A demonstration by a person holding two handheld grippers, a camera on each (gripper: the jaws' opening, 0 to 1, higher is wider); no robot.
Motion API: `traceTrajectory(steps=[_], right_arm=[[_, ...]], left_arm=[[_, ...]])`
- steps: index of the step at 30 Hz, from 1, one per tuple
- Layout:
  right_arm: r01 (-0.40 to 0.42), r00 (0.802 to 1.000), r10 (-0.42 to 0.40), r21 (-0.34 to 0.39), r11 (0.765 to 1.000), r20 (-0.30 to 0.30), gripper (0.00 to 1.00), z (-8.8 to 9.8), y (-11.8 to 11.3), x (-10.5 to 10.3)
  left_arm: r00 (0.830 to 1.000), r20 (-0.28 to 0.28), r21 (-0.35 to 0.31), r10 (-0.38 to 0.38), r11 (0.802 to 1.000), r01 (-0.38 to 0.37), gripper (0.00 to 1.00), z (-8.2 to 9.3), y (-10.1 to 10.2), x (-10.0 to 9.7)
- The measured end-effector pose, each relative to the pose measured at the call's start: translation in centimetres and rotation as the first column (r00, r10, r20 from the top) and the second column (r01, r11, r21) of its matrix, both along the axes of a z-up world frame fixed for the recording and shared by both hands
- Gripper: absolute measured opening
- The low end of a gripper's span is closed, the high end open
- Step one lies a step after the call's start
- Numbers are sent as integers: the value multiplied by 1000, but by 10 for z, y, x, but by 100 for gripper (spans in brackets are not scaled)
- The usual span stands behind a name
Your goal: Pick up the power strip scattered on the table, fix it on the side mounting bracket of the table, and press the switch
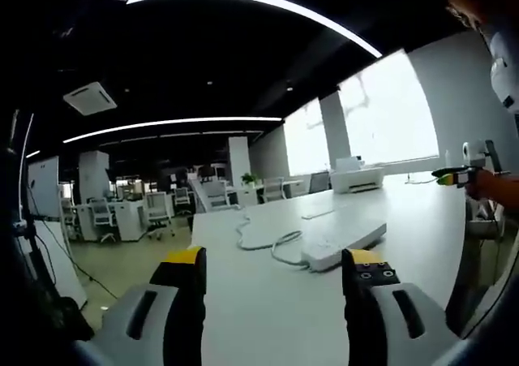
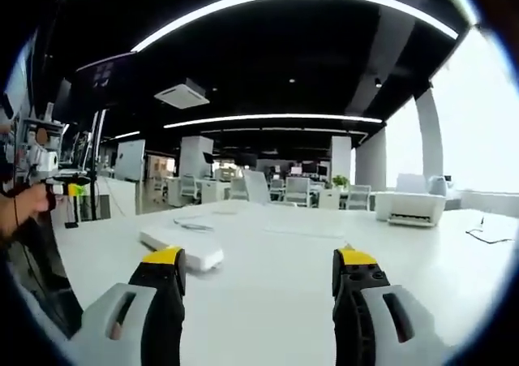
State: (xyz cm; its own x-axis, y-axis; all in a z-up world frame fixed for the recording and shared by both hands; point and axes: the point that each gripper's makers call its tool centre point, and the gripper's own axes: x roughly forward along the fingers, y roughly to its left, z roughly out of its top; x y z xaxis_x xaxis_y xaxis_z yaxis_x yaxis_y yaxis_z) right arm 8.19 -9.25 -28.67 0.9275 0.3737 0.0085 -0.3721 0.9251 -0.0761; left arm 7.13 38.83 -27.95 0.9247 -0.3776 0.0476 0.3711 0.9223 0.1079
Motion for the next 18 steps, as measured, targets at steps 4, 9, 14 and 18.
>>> traceTrajectory(steps=[4, 9, 14, 18], right_arm=[[-67, 998, 67, 1, 998, -15, 70, 7, 3, 4], [-132, 991, 131, -12, 991, -36, 70, 6, 5, 10], [-162, 986, 160, -29, 986, -53, 70, 5, 4, 15], [-205, 977, 205, 10, 979, -66, 70, 5, 7, 18]], left_arm=[[1000, -3, 0, -5, 1000, 5, 72, -1, -1, -1], [1000, -10, -7, -7, 1000, 7, 72, -4, -2, -3], [1000, -8, -8, -11, 1000, 10, 72, -3, -2, -5], [1000, -1, -12, -13, 1000, 13, 72, 0, -1, -6]])
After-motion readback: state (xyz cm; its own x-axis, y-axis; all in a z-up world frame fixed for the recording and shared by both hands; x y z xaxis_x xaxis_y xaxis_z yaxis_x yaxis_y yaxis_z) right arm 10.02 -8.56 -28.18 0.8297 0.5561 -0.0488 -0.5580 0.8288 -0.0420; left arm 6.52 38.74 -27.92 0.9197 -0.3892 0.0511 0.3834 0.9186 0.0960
